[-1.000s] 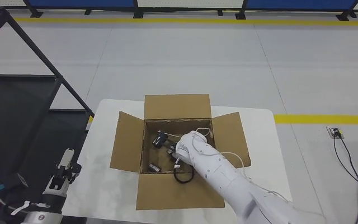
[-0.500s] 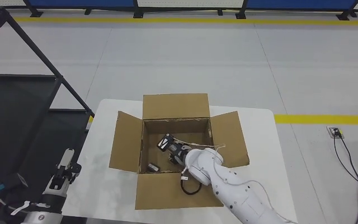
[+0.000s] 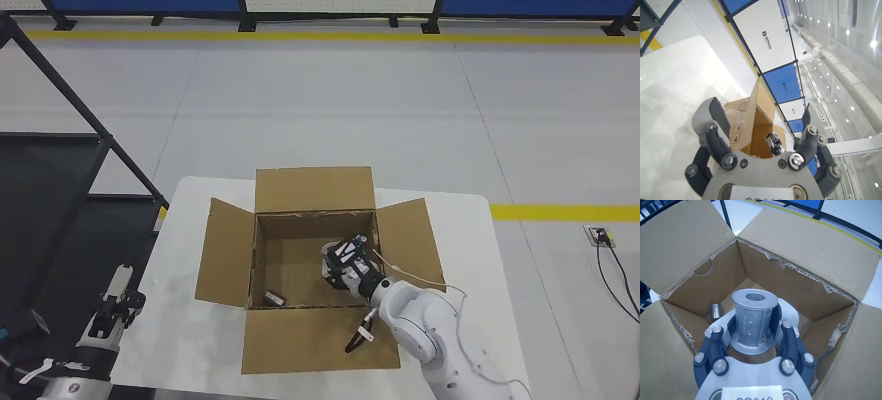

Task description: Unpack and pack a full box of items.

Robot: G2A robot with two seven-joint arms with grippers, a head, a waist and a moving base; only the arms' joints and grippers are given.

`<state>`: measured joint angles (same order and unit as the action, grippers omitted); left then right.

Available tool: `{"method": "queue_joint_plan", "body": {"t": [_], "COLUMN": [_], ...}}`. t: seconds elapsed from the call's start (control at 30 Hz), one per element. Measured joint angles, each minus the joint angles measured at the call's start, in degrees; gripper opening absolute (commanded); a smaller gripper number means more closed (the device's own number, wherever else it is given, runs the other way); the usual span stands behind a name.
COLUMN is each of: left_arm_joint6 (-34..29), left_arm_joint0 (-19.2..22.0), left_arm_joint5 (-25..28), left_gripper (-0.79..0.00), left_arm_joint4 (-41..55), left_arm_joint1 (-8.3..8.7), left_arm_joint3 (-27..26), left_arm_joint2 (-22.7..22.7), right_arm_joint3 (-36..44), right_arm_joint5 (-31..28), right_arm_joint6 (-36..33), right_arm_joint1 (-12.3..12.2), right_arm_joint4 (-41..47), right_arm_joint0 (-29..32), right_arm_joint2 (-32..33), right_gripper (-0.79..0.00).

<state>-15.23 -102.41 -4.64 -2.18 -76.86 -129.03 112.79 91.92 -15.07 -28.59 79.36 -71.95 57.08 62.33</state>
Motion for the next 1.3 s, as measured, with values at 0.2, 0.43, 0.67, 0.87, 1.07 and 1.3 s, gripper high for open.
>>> {"method": "queue_joint_plan", "body": {"t": [0.2, 0.43, 0.67, 0.87, 1.07, 1.3], "left_arm_joint6": [0.00, 0.00, 0.00, 0.00, 0.00, 0.00], "left_arm_joint0": [0.00, 0.00, 0.00, 0.00, 0.00, 0.00], "left_arm_joint5": [0.00, 0.00, 0.00, 0.00, 0.00, 0.00], "left_gripper": [0.000, 0.000, 0.000, 0.000, 0.000, 0.000], "left_arm_joint4": [0.00, 0.00, 0.00, 0.00, 0.00, 0.00], "left_arm_joint1": [0.00, 0.00, 0.00, 0.00, 0.00, 0.00], "left_arm_joint3": [0.00, 0.00, 0.00, 0.00, 0.00, 0.00], "left_arm_joint2": [0.00, 0.00, 0.00, 0.00, 0.00, 0.00], "right_arm_joint3": [0.00, 3.55, 16.46, 14.49, 0.81, -17.60], "right_arm_joint5": [0.00, -1.44, -7.62, -12.95, -20.68, -27.80], "right_arm_joint6": [0.01, 5.62, 25.77, 40.43, 40.59, 35.88], "right_arm_joint1": [0.00, -0.44, -2.96, -4.41, -5.69, -7.05], "right_arm_joint4": [0.00, 0.90, 2.11, 7.42, 12.83, 9.47], "right_arm_joint0": [0.02, 2.22, 16.52, 26.48, 25.09, 16.70], "right_arm_joint2": [0.02, 2.24, 17.38, 32.95, 41.14, 40.64], "right_gripper": [-0.785, -0.785, -0.785, -0.785, -0.785, -0.785]}}
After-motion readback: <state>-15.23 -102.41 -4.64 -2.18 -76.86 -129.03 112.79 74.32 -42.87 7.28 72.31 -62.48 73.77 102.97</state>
